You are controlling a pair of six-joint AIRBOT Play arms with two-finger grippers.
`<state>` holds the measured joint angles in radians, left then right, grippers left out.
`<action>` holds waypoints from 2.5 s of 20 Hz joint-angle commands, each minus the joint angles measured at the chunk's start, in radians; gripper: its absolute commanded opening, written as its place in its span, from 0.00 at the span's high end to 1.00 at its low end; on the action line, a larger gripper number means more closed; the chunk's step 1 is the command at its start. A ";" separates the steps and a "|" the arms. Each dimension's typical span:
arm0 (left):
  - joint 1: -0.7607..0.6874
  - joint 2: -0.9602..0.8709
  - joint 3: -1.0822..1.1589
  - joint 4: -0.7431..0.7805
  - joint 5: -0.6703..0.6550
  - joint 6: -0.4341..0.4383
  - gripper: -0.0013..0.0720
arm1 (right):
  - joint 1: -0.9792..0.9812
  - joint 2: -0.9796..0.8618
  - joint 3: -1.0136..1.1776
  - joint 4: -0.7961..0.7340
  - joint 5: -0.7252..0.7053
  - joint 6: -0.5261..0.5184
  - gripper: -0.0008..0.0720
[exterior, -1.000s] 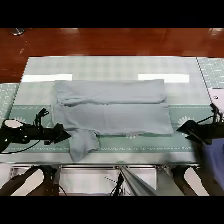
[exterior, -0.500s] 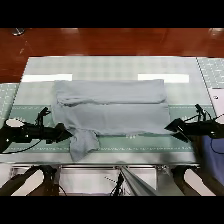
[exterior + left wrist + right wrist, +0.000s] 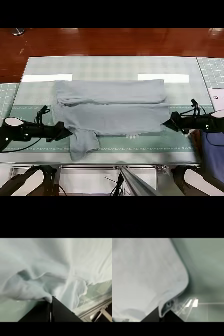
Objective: Fold the shirts.
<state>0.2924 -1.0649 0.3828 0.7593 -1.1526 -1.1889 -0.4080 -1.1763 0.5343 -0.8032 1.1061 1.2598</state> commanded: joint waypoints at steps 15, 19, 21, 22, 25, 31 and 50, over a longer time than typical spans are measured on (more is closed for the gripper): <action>-0.059 -0.572 0.913 -0.043 0.040 -0.283 0.96 | 0.132 -0.393 0.661 0.158 -0.071 0.020 0.96; -0.070 -0.711 1.057 -0.042 0.034 -0.282 0.96 | 0.132 -0.505 0.723 0.241 -0.076 0.013 0.96; -0.090 -0.735 1.059 -0.043 0.052 -0.281 0.51 | 0.132 -0.537 0.724 0.401 -0.091 -0.051 0.65; -0.095 -0.735 1.060 -0.042 0.051 -0.263 0.02 | 0.130 -0.541 0.724 0.444 -0.096 -0.073 0.29; -0.031 -0.719 1.110 0.037 -0.018 -0.296 0.03 | 0.068 -0.539 0.771 0.426 -0.021 -0.095 0.13; 0.157 -0.463 0.976 0.296 -0.037 -0.275 0.03 | -0.102 -0.533 0.797 0.067 0.133 0.037 0.13; -0.464 0.032 0.314 -0.131 0.309 -0.018 0.96 | 0.213 -0.545 0.803 0.027 0.138 0.010 0.96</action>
<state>-0.1246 -1.0306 0.6937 0.6582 -0.8417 -1.2175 -0.2073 -1.7721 1.3346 -0.7906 1.1858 1.3136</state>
